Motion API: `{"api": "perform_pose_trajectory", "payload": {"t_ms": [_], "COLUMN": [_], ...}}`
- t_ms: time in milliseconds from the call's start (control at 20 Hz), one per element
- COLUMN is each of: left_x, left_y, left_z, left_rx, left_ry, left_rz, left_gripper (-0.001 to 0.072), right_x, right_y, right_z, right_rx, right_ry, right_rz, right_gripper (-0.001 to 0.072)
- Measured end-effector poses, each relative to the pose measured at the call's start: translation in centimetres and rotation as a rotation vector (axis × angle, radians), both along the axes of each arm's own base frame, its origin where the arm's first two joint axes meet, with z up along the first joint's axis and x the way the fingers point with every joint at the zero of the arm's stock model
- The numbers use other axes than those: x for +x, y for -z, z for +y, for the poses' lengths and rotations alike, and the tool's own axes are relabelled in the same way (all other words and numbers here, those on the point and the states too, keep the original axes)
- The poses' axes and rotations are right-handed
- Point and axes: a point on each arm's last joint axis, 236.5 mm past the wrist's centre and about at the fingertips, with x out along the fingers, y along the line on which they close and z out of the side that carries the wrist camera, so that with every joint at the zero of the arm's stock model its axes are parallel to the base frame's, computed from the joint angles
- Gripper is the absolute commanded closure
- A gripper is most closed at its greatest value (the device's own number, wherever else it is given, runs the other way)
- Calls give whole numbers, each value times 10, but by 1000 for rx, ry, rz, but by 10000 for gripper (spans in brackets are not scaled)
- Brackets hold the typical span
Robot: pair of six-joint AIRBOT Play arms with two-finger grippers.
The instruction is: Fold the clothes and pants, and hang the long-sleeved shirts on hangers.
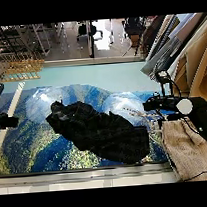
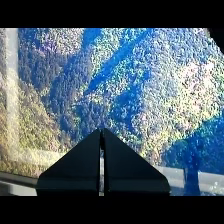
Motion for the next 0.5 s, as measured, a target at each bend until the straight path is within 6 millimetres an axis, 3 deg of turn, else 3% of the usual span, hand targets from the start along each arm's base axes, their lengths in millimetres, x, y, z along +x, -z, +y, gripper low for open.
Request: {"api": "perform_pose_trajectory", "payload": {"t_ms": [250,300,400,450,500], "left_x": [6,9,15,19,22], "left_y": [3,5,11,15,19], "left_z": [-17,-24,-42,-51,-60], "left_rx": [-77,-108,-187,-231,-273], "left_ry": [21,30,46,54,60], "left_rz": [-22,-29,-35,-35,-33], "left_gripper": [662,535,100,-2,-3], "right_x": [0,2,7,9,11], "right_y": [0,-1,-7,-10,-12], "right_z": [0,0,2,4,7], "right_rx": [0,1,19,37,60], "right_ry": [0,2,9,12,17], "right_rz": [0,-9,-39,-49,-58], "right_gripper": [664,662,662,662,662]}}
